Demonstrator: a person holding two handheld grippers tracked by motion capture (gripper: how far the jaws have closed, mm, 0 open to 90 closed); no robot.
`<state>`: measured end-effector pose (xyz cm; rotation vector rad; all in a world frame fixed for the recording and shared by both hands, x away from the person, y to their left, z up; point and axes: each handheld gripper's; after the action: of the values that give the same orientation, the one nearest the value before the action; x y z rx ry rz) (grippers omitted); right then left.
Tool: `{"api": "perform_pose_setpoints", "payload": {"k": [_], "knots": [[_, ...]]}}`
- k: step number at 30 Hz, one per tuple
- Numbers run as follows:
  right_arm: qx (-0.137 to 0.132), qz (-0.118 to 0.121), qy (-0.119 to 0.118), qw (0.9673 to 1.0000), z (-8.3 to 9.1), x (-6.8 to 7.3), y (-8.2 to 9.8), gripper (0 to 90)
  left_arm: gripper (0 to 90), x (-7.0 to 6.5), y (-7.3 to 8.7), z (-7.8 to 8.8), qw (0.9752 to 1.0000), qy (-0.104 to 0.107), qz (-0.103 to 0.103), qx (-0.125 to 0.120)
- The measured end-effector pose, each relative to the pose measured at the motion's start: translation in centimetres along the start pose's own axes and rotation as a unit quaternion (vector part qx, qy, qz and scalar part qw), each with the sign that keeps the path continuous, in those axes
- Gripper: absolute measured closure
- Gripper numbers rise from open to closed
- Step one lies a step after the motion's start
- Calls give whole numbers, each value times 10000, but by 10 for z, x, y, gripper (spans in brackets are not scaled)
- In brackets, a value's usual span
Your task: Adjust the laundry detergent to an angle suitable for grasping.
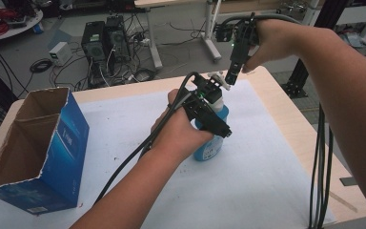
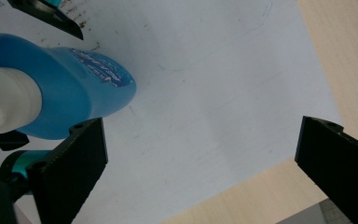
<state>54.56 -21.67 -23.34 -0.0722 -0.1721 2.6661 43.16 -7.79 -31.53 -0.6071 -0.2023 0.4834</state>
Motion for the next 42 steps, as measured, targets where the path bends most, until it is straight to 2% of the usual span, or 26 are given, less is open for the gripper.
{"api": "perform_pose_setpoints", "payload": {"k": [8, 13, 19, 23, 25, 29, 34, 36, 42], "knots": [[20, -58, -3, 10000, -1, -3, 2, 13, 57, -1, 0, -10, 10000, -86, -31, 26], [37, -70, -6, 10000, -3, -3, 1, 13, 57, 1, 0, -11, 10000, -88, -28, 22], [60, -56, 25, 10000, -3, -2, 0, 13, 57, 2, 0, -13, 9998, -173, -117, 68], [70, -83, 11, 9999, -4, -2, 0, 13, 90, 2, 1, -14, 9998, -147, -114, 73], [70, -73, 18, 9999, -4, -2, 0, 13, 148, 2, 1, -13, 9999, -105, -92, 77], [74, -73, 13, 9999, -4, -2, 0, 13, 188, 1, 1, -12, 9998, -115, -121, 94], [66, -40, 11, 10000, -5, -2, -1, 13, 193, 0, 0, -11, 9998, -85, -136, 99], [76, -38, 6, 10000, -5, -2, -2, 13, 227, 1, 1, -10, 9997, -96, -171, 108], [63, -13, -5, 10000, -6, -2, -3, 13, 241, 0, 0, -11, 9998, -87, -134, 96]]}}
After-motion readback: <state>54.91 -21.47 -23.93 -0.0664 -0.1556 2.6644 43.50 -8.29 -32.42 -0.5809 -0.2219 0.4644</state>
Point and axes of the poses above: each handheld gripper's, and its own axes: z roughly backward along the jaws, y roughly out of its underside, x roughly to its left, and after that the axes turned 1 degree about -z, right-handed
